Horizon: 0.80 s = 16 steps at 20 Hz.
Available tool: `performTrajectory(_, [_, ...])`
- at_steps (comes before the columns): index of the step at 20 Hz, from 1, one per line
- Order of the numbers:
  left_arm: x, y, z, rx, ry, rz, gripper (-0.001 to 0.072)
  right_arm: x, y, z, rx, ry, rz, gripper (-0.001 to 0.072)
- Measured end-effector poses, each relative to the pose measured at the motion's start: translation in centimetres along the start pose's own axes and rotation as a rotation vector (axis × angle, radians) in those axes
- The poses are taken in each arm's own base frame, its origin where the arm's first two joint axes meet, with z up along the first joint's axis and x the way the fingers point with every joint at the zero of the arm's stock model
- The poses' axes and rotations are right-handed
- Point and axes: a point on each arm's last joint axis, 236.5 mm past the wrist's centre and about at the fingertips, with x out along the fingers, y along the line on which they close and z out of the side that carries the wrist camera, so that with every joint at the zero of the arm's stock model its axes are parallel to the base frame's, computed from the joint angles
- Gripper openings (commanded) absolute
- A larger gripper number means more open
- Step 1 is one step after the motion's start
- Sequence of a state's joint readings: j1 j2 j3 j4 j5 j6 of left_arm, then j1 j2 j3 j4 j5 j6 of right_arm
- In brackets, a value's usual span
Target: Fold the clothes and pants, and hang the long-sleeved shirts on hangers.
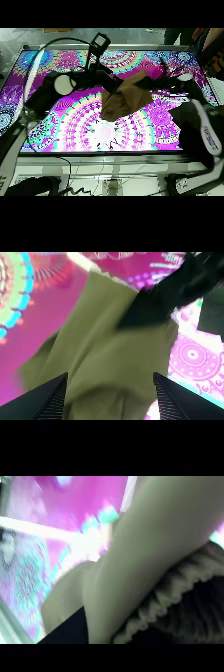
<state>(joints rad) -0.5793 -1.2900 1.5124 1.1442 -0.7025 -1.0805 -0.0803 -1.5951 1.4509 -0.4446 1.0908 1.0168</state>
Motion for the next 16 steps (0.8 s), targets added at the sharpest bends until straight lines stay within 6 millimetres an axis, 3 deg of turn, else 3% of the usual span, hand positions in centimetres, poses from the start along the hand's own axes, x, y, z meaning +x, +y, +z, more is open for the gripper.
performTrajectory(3, [-2.7, -0.5, 2.1, 0.019, -0.049, 0.007, 0.0607, -7.5, 3.4, 3.7, -0.086, -0.143, -0.034, 0.0032])
performTrajectory(6, [-5.2, -0.9, 3.9, 0.037, -0.098, 0.014, 0.0606, -16.1, 4.6, 5.1, -0.123, -0.255, -0.148, 0.0032])
performTrajectory(9, [-7.1, -1.3, 5.2, 0.048, -0.133, 0.019, 0.0606, -25.2, 3.1, 4.5, -0.099, -0.351, -0.362, 0.0031])
performTrajectory(12, [-8.2, -1.4, 5.9, 0.055, -0.155, 0.023, 0.0607, -34.7, 0.0, 3.3, 0.003, -0.489, -0.608, 0.0031])
performTrajectory(14, [-8.6, -1.5, 6.1, 0.057, -0.161, 0.024, 0.0607, -39.6, -1.6, 2.2, 0.068, -0.572, -0.728, 0.0031])
performTrajectory(16, [-8.7, -1.5, 6.2, 0.058, -0.165, 0.025, 0.0607, -43.3, -2.6, 1.6, 0.114, -0.642, -0.811, 0.0030])
